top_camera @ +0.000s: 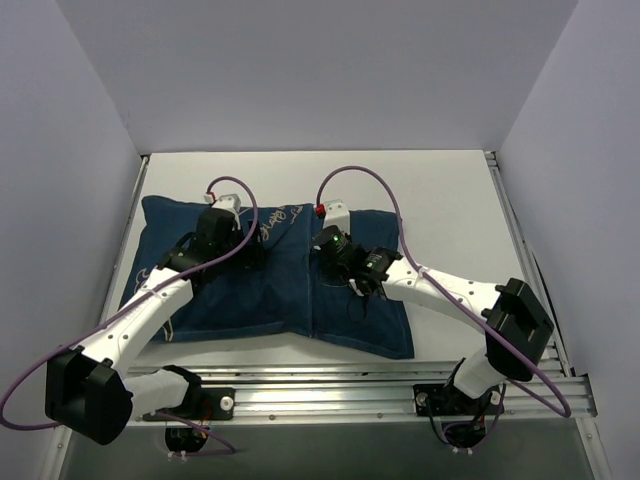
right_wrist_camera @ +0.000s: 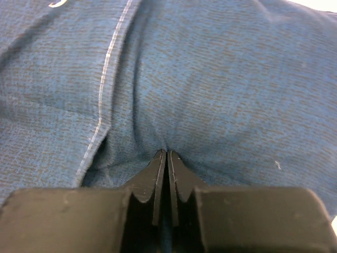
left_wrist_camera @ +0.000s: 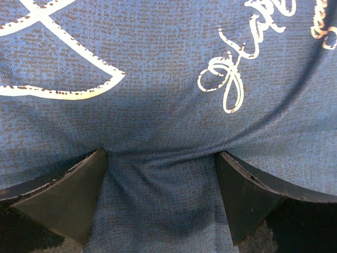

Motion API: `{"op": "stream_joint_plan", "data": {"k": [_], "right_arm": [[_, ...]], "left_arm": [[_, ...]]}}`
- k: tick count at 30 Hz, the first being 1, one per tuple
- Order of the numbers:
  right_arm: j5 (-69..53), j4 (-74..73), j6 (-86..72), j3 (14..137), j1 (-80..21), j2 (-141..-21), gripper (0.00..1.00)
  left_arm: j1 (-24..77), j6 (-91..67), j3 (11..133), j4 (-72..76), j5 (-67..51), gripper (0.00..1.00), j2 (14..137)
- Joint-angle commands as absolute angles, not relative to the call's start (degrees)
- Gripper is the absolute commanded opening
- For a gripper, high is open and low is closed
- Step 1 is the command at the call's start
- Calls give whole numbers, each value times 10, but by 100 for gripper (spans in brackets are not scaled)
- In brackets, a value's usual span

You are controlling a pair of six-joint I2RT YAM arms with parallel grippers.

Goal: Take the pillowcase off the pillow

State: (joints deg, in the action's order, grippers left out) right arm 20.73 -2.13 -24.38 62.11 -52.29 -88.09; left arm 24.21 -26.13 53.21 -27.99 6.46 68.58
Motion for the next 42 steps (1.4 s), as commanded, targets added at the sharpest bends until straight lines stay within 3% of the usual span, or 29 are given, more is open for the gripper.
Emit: {"op": "stream_joint_plan", "data": {"k": [1,6,14,23,24,25,28,31,37,42], "right_arm": [[288,-101,-252,611,-523,-888,0],[327,-137,-295,579,-492,-839,0],[272,-130,-373,466,-344,-697,0],[177,-91,-289,541,-414,-694,0],[180,-94,-283,555,-425,-699,3],[185,-100,-280,584,-447,-707,17],[185,-106,-272,640,-475,-728,47],[200,-111,-265,684,-495,-760,63],[246,-117,-262,725,-502,-844,79],[264,-117,-266,716,-490,-902,81]], "left_arm": [[236,-261,520,-336,110,94,715],[232,-258,522,-346,112,94,730],[229,-257,526,-353,100,94,747],[234,-256,519,-327,69,94,733],[235,-255,519,-326,71,94,730],[236,-255,519,-326,72,94,730],[238,-255,519,-325,75,94,724],[239,-256,519,-323,73,94,725],[240,-258,519,-323,70,94,723],[241,-258,519,-323,70,94,722]]}}
